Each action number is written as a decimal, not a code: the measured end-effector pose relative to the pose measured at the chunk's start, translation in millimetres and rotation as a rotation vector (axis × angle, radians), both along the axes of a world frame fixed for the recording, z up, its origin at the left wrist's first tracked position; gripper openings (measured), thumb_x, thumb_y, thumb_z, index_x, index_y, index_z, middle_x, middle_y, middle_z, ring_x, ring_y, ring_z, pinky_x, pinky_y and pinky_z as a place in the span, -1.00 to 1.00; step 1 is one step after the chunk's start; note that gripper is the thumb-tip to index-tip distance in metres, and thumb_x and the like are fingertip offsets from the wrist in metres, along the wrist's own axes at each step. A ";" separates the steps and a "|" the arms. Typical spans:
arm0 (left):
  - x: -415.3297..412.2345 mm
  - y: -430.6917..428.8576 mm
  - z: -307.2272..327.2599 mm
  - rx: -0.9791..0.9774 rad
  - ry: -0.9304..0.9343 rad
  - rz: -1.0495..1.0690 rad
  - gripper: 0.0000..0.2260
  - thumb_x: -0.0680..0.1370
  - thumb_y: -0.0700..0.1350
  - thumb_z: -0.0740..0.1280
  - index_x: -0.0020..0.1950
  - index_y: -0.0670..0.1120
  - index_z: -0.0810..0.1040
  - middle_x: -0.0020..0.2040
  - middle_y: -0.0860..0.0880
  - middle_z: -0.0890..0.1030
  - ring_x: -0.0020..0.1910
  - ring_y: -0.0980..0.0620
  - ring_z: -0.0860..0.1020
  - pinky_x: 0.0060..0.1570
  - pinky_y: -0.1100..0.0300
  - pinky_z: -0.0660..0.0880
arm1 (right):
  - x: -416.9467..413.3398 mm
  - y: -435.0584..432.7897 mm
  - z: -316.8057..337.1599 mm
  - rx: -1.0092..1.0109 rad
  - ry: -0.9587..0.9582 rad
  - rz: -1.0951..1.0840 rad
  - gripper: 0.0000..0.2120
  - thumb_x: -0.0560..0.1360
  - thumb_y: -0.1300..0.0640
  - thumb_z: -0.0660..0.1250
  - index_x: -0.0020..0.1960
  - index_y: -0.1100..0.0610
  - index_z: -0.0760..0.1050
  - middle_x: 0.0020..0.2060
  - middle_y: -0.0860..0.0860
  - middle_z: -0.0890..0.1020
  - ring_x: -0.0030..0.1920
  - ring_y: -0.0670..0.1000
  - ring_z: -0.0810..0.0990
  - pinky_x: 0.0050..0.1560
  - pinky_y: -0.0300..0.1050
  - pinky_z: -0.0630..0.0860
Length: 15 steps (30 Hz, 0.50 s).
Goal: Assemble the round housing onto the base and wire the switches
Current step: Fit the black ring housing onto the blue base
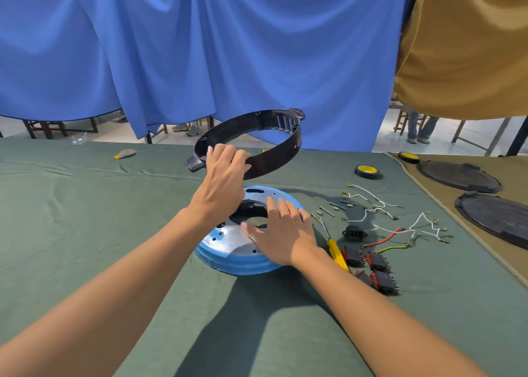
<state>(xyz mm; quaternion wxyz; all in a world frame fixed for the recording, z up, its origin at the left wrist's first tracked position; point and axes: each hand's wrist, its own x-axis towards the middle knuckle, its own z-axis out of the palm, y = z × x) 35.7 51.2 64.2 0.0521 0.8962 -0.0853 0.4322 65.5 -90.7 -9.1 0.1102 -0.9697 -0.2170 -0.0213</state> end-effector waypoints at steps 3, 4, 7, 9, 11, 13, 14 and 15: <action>-6.1 -8.6 4.4 -0.007 -0.009 -0.024 -0.93 0.52 -0.42 0.29 -0.05 -0.39 0.56 -0.13 -0.29 0.54 -0.09 -0.33 0.48 0.04 -0.29 0.46 | 8.8 5.8 2.3 0.061 -0.107 -0.005 -0.22 0.53 -0.39 -0.06 0.54 0.13 0.07 0.51 0.11 0.23 0.51 0.12 0.13 0.48 0.18 -0.06; -8.2 -11.0 6.0 -0.012 -0.017 -0.038 -0.93 0.53 -0.41 0.29 -0.05 -0.39 0.56 -0.14 -0.30 0.55 -0.09 -0.33 0.48 0.03 -0.29 0.46 | 10.2 6.8 2.2 0.126 -0.173 -0.019 -0.30 0.56 -0.33 -0.01 0.48 0.15 0.19 0.44 0.10 0.34 0.46 0.11 0.23 0.47 0.18 -0.04; -14.1 -18.3 11.8 -0.083 -0.037 -0.084 -0.91 0.54 -0.41 0.28 -0.01 -0.40 0.55 -0.11 -0.32 0.55 -0.07 -0.34 0.49 0.03 -0.17 0.46 | 10.9 3.2 5.2 0.462 -0.218 -0.130 -0.58 0.60 -0.08 0.12 0.33 0.16 0.36 0.30 0.07 0.48 0.34 0.09 0.36 0.41 0.07 0.07; -15.5 -24.6 18.1 -0.211 -0.033 -0.090 -0.86 0.59 -0.37 0.25 0.08 -0.39 0.54 -0.02 -0.31 0.56 0.02 -0.30 0.47 0.06 0.07 0.35 | 11.6 -6.9 13.7 0.798 -0.052 -0.216 -0.65 0.60 0.02 0.14 0.32 0.16 0.39 0.27 0.09 0.50 0.28 0.11 0.41 0.27 0.00 0.23; -14.7 -31.0 25.6 -0.380 -0.022 -0.090 -0.83 0.63 -0.31 0.20 0.15 -0.34 0.52 0.05 -0.24 0.55 0.08 -0.22 0.44 -0.03 0.26 0.22 | 14.1 -19.3 24.7 1.067 0.125 -0.305 -0.71 0.60 0.00 0.12 0.25 0.10 0.41 0.19 0.06 0.53 0.16 0.09 0.48 0.13 -0.04 0.36; -13.7 -37.7 34.4 -0.553 0.029 -0.116 -0.82 0.66 -0.25 0.15 0.17 -0.26 0.50 0.03 -0.13 0.52 0.06 -0.12 0.43 -0.05 0.26 0.22 | 20.0 -31.8 34.7 1.186 0.164 -0.343 -0.78 0.60 -0.04 0.13 0.10 0.08 0.41 -0.03 0.02 0.57 -0.02 0.07 0.51 -0.01 -0.05 0.39; -13.9 -41.1 39.2 -0.640 0.054 -0.143 -0.82 0.67 -0.22 0.13 0.17 -0.23 0.49 0.02 -0.08 0.52 0.05 -0.08 0.44 -0.04 0.23 0.25 | 22.6 -37.0 39.4 1.233 0.155 -0.336 -0.80 0.61 -0.05 0.13 0.03 0.08 0.40 -0.14 -0.01 0.54 -0.09 0.06 0.49 -0.06 -0.06 0.38; -14.5 -45.1 44.6 -0.726 0.072 -0.179 -0.82 0.68 -0.20 0.12 0.17 -0.20 0.48 -0.01 -0.04 0.52 0.01 -0.05 0.45 -0.04 0.21 0.30 | 24.7 -42.7 44.4 1.283 0.145 -0.321 -0.80 0.61 -0.05 0.14 -0.01 0.07 0.39 -0.21 -0.02 0.50 -0.15 0.04 0.46 -0.09 -0.06 0.37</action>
